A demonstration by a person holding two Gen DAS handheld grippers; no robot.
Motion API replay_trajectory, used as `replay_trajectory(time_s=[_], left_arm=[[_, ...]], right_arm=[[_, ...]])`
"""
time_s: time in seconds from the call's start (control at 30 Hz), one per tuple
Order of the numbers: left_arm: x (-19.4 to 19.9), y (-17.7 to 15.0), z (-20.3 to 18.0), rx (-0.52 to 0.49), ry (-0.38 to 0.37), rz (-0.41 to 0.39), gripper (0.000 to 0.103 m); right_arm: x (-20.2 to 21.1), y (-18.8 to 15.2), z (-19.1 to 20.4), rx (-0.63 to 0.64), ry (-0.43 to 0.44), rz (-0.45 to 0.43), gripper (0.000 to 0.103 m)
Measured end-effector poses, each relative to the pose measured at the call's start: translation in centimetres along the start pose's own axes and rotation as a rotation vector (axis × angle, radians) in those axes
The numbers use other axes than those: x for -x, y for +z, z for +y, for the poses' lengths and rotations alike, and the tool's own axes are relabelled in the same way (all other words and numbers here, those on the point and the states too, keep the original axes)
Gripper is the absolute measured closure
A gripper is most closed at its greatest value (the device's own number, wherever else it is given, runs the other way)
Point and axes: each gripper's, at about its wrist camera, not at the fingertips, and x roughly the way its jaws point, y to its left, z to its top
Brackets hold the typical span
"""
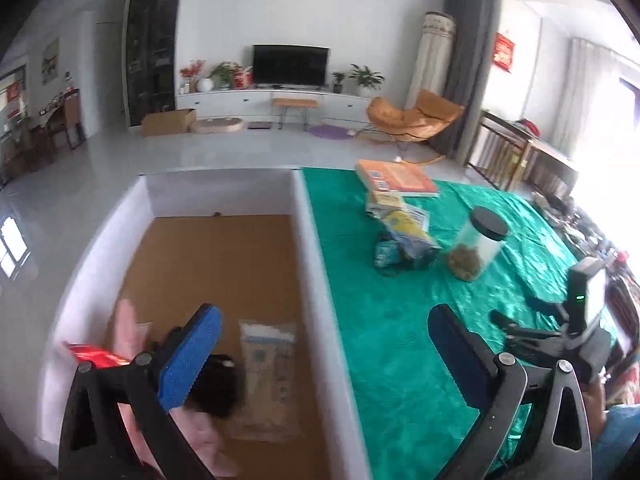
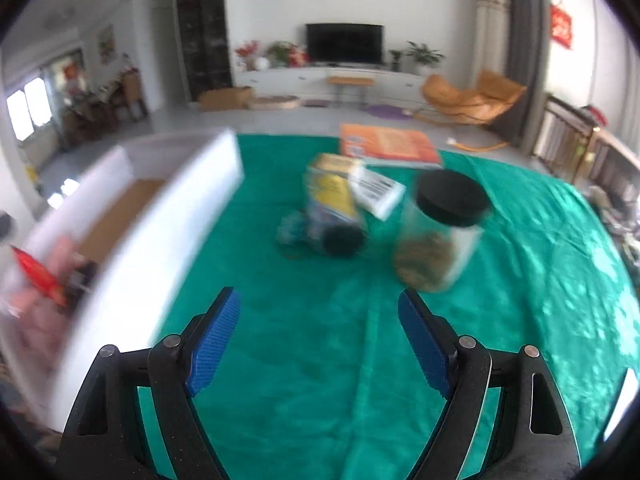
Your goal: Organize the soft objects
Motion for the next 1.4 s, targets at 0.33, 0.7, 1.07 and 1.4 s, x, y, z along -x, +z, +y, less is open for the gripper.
replay_trajectory(time_s=[0.33, 0.7, 1.07, 1.4], left_arm=[[-7.8, -4.0, -11.8, -0.142, -0.147, 0.195, 0.001], [-18.0, -6.7, -11.1, -0.123, 0.034, 0.28, 0.001], [-20.9, -6.5, -9.2, -0.109, 0.08, 0.253, 0.0], [-20.9, -6.4, -9.2, -0.106, 0.085, 0.244, 0.0]], right_arm=[[-1.8, -5.6, -9.6, -0.221, -0.139, 0.068, 0.02], [-3.2, -6.3, -10.3, -0.276, -0.141, 0.113, 0.02], [-3.6, -6.7, -10.5, -0.297, -0.13, 0.124, 0.018], [-3.6, -6.8, -10.3, -0.294, -0.127, 0.125, 0.017]])
